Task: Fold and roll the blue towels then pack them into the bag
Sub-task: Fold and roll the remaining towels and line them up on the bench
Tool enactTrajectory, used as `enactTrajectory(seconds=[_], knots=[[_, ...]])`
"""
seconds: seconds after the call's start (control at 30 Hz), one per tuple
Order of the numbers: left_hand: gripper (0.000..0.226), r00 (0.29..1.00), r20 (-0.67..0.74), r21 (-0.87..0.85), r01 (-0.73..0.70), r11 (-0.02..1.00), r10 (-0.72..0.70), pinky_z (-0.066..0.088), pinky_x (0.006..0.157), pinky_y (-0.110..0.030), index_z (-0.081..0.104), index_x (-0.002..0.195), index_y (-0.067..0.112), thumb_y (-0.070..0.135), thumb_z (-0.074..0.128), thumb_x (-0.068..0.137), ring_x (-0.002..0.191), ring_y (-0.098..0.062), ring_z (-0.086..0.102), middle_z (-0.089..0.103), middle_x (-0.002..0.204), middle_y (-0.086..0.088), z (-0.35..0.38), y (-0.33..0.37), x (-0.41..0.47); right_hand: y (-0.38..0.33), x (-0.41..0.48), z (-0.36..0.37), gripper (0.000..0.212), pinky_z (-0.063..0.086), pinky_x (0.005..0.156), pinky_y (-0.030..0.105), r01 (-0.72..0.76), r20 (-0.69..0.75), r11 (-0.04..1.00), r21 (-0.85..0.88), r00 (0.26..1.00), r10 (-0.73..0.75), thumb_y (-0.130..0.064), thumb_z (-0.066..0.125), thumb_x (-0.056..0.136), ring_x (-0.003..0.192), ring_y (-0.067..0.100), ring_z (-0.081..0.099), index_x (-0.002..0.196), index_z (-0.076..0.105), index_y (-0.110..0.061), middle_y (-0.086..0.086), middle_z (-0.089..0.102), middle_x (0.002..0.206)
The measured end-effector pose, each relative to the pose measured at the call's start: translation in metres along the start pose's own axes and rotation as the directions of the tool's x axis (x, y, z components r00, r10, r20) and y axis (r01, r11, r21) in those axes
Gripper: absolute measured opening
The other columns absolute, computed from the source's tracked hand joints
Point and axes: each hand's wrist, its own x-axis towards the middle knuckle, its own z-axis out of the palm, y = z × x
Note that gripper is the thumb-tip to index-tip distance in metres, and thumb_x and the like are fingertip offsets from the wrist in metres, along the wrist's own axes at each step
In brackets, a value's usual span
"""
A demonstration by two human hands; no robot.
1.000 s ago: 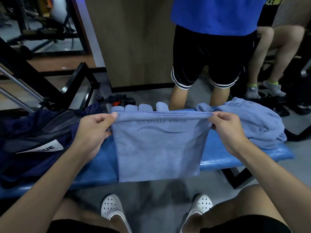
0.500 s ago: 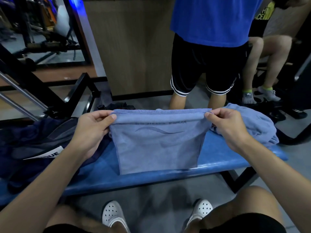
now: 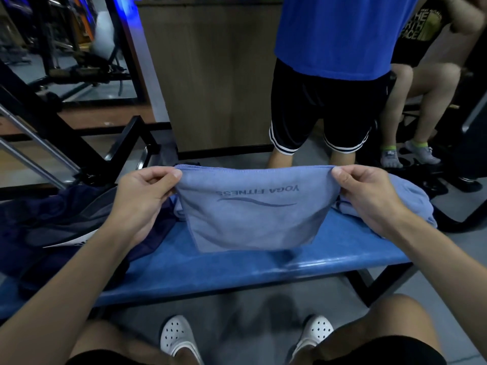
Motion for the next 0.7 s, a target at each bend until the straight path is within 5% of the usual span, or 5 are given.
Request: enactTrajectory(seconds=[0.1, 0.33, 0.53, 0.7], knots=[[0.009, 1.000, -0.015, 0.004, -0.004, 1.000, 0.004, 0.055, 0.072, -0.017, 0.071, 0.085, 0.009, 0.003, 0.067, 0.089, 0.074, -0.009, 0.066, 0.072, 0.071, 0.002, -0.002, -0.001, 0.001, 0.002, 0.001, 0.001, 0.016, 0.044, 0.065, 0.036, 0.021, -0.051, 1.000, 0.003, 0.998, -0.021, -0.022, 0.065, 0.092, 0.069, 0.021, 0.055, 0.080, 0.068, -0.013, 0.006, 0.063, 0.073], [0.009, 0.998, 0.013, 0.090, -0.059, 0.994, 0.058, 0.054, 0.071, -0.017, 0.071, 0.087, 0.012, 0.003, 0.070, 0.088, 0.072, -0.009, 0.064, 0.072, 0.072, 0.003, -0.011, -0.007, 0.001, 0.001, 0.002, 0.002, 0.015, 0.033, 0.055, 0.031, 0.046, -0.076, 0.998, -0.030, 0.996, -0.049, -0.007, 0.069, 0.087, 0.060, 0.018, 0.044, 0.077, 0.063, -0.015, 0.002, 0.056, 0.065], [0.020, 0.995, 0.049, 0.182, -0.097, 0.978, 0.089, 0.051, 0.068, -0.012, 0.068, 0.106, 0.016, 0.003, 0.065, 0.093, 0.070, -0.002, 0.059, 0.065, 0.080, 0.001, -0.011, -0.005, 0.001, 0.002, 0.003, 0.002, 0.021, 0.049, 0.084, 0.044, 0.033, -0.030, 0.997, -0.070, 0.999, -0.036, -0.007, 0.063, 0.092, 0.083, 0.016, 0.057, 0.113, 0.065, -0.011, 0.004, 0.063, 0.089], [0.021, 0.988, 0.128, 0.341, -0.124, 0.932, 0.085, 0.045, 0.061, -0.008, 0.072, 0.095, 0.024, 0.006, 0.059, 0.098, 0.066, 0.004, 0.060, 0.071, 0.074, 0.016, -0.010, -0.006, 0.000, 0.002, 0.003, 0.005, 0.012, 0.046, 0.072, 0.052, 0.033, -0.074, 0.995, -0.095, 0.996, -0.040, -0.011, 0.064, 0.092, 0.074, 0.026, 0.052, 0.084, 0.062, -0.019, 0.008, 0.062, 0.076]])
